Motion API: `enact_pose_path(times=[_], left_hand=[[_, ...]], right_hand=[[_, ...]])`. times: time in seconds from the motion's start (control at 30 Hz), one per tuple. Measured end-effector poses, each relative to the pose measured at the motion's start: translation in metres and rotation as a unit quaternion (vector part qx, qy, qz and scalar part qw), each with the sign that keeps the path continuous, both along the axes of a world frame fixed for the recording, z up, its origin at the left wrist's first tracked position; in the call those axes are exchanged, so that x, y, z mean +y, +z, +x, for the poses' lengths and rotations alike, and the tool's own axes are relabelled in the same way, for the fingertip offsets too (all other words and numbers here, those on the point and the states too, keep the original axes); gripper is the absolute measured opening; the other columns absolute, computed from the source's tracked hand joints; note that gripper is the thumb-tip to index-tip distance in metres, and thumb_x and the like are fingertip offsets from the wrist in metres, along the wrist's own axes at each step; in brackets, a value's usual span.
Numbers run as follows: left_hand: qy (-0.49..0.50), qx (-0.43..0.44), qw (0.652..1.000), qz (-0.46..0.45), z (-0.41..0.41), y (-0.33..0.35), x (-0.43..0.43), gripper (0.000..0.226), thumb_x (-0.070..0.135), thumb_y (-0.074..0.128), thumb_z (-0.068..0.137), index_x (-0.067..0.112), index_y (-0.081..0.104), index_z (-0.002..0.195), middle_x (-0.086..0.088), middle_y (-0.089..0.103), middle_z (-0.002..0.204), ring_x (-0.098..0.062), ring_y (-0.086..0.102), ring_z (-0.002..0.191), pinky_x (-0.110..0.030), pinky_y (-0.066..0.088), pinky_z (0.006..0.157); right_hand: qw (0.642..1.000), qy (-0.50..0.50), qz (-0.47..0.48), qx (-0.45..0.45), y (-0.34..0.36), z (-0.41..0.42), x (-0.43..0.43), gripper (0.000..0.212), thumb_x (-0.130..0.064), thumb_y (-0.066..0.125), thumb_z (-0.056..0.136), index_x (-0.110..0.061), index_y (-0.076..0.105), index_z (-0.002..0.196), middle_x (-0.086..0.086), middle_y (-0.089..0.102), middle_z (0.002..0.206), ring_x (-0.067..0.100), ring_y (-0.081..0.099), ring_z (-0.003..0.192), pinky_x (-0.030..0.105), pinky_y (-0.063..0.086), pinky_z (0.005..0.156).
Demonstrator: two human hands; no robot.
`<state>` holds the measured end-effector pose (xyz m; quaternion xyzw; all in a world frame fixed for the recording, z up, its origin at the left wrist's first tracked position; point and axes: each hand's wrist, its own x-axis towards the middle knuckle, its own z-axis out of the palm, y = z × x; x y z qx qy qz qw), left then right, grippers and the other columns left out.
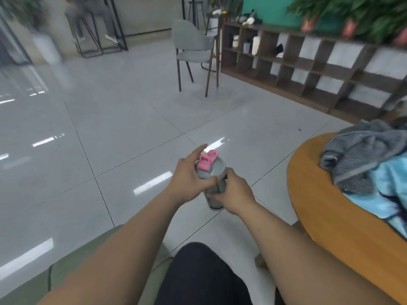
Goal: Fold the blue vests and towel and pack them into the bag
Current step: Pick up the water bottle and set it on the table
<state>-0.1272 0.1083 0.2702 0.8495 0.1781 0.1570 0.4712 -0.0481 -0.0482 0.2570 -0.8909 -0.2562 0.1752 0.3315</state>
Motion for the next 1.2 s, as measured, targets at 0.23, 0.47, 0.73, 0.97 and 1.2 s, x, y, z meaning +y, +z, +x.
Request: enact_pose_path(times=[0.23,0.47,0.73,0.97,1.2], left_hand=[[-0.034,-0.099,0.995,0.006,0.033,0.076,-0.067,0.094,0.056,0.085,0.079,0.045,0.031,0.155,0.019,0.051,0.145,-0.005,0.056,0.125,-0.045,0.054,0.104],[-0.058,-0.103,0.993,0.002,0.074,0.108,-0.143,0.107,0.049,0.083,0.085,0.031,0.014,0.164,0.01,0.052,0.146,-0.012,0.056,0.128,-0.035,0.051,0.104],[-0.104,-0.084,0.991,0.02,0.109,0.09,-0.211,0.069,0.042,0.082,0.089,0.034,0.043,0.146,0.019,0.057,0.126,-0.011,0.059,0.119,-0.027,0.05,0.095],[-0.105,-0.057,0.993,0.012,0.124,0.08,-0.224,0.063,0.043,0.074,0.095,0.03,0.043,0.148,0.017,0.058,0.129,-0.016,0.061,0.124,-0.038,0.054,0.103],[-0.121,-0.015,0.992,0.031,0.13,0.086,-0.221,0.064,0.049,0.068,0.097,0.033,0.039,0.151,0.01,0.06,0.142,-0.018,0.061,0.128,-0.04,0.052,0.107]], right_hand=[[0.991,-0.076,0.073,-0.076,0.09,0.023,-0.059,0.052,-0.045,0.08,0.08,-0.027,0.048,0.116,-0.007,0.065,0.11,0.025,0.065,0.093,0.036,0.054,0.072],[0.975,-0.155,0.071,-0.141,0.13,0.048,-0.129,0.047,-0.037,0.072,0.079,-0.022,0.052,0.119,0.002,0.069,0.105,0.031,0.066,0.093,0.041,0.057,0.076],[0.964,-0.223,0.057,-0.136,0.105,0.068,-0.195,0.052,-0.042,0.077,0.081,-0.02,0.048,0.117,0.006,0.07,0.11,0.034,0.067,0.101,0.041,0.053,0.078],[0.949,-0.279,0.077,-0.126,0.09,0.079,-0.194,0.056,-0.047,0.075,0.084,-0.02,0.046,0.124,0.005,0.068,0.115,0.034,0.067,0.105,0.038,0.046,0.073],[0.946,-0.298,0.076,-0.102,0.091,0.086,-0.187,0.057,-0.044,0.076,0.084,-0.022,0.043,0.125,0.006,0.065,0.124,0.034,0.065,0.111,0.04,0.05,0.08]])
